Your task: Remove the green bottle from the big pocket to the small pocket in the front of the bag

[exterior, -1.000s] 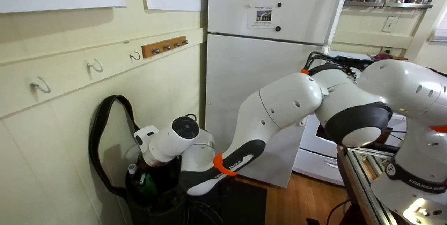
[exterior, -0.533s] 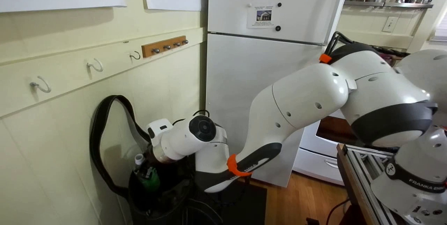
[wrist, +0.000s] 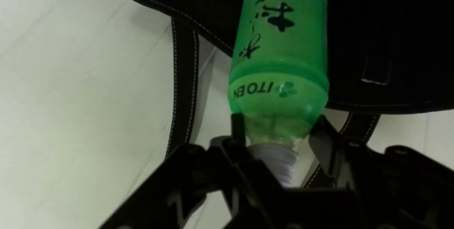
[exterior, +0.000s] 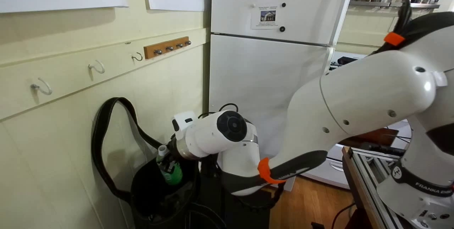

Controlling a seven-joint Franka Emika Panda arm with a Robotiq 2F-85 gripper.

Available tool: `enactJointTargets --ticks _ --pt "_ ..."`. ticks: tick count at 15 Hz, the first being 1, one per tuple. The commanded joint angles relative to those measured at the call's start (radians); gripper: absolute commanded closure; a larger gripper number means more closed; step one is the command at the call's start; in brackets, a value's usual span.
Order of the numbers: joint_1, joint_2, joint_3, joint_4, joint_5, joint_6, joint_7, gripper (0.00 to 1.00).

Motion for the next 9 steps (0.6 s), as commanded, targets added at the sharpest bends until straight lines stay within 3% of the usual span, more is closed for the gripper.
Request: enactJointTargets --ticks 1,5,9 --pt "0.191 -0.007 -0.147 -0.177 0.081 0.026 0.035 0.76" --pt "0.378 0.099 -0.319 -0.261 0.152 -0.002 0.061 0.76" --pt "0.478 0.112 -0.368 -0.342 0.206 -0.026 0.072 0.76"
